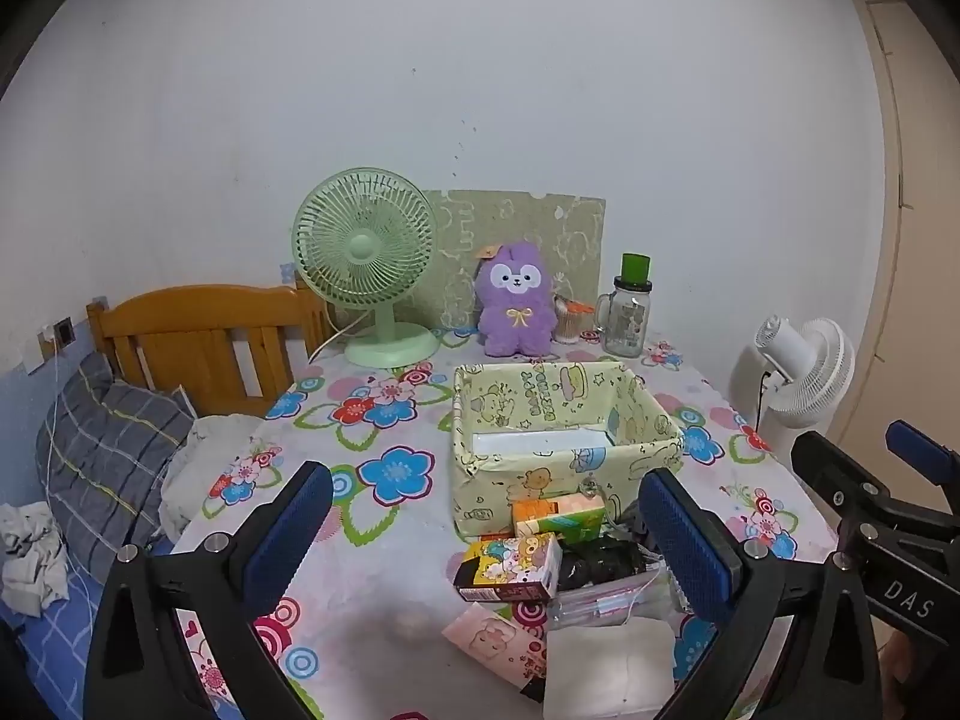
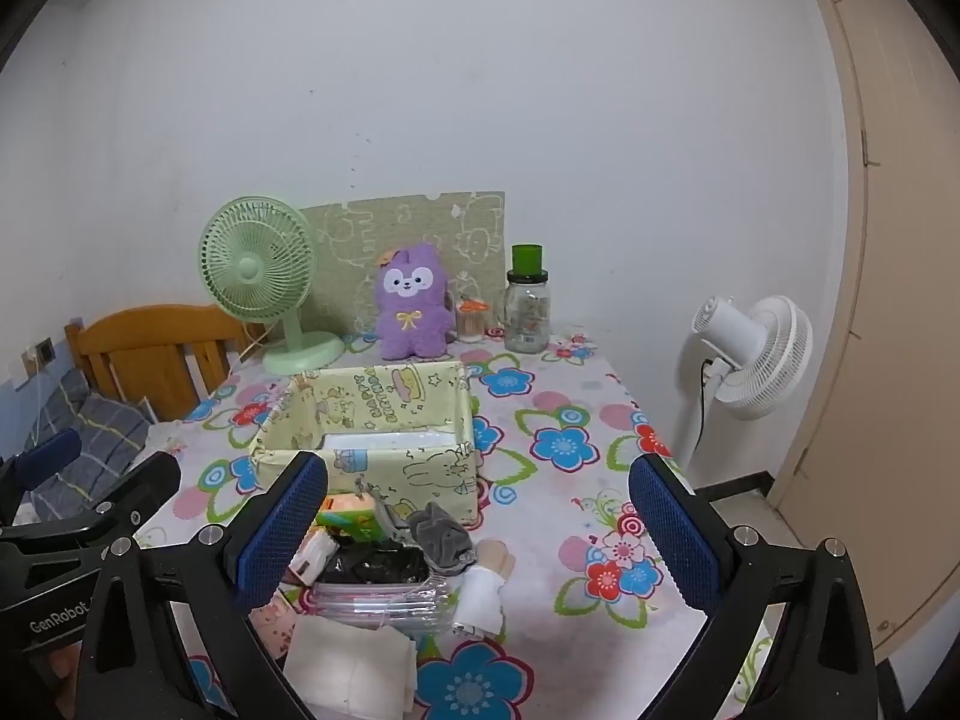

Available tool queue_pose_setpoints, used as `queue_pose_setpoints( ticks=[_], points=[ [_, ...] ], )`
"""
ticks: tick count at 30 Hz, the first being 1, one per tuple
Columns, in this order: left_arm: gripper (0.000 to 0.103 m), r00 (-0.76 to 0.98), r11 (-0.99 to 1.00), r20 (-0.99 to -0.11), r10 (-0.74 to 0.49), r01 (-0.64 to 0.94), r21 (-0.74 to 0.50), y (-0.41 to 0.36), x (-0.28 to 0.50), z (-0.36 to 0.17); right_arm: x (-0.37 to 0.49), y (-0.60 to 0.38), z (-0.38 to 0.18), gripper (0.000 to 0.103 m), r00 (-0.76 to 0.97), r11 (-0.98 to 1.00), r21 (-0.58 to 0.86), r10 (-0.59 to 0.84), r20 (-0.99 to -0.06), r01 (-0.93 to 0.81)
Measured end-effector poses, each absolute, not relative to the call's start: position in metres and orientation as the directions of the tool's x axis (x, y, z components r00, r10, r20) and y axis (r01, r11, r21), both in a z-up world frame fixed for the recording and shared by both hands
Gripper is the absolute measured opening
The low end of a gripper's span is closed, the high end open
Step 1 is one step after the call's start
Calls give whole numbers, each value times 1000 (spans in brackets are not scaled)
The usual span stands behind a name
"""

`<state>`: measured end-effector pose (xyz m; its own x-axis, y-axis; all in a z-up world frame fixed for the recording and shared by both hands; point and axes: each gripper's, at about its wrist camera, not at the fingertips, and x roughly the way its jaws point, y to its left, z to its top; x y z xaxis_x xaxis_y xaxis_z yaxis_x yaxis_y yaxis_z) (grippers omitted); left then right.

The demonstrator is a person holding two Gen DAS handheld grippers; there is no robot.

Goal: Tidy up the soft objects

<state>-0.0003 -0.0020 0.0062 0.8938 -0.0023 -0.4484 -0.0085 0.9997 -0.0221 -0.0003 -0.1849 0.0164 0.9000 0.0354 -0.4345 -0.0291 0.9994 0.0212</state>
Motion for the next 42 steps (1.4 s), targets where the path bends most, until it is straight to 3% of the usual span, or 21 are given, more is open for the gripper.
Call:
queue_pose_setpoints(
  ticks=[42],
  points=[
    [103,898,998,-437,-45,20,-61,-3,-2,2,0,-185,21,102,901,999,41,31,-432,-15]
  ],
)
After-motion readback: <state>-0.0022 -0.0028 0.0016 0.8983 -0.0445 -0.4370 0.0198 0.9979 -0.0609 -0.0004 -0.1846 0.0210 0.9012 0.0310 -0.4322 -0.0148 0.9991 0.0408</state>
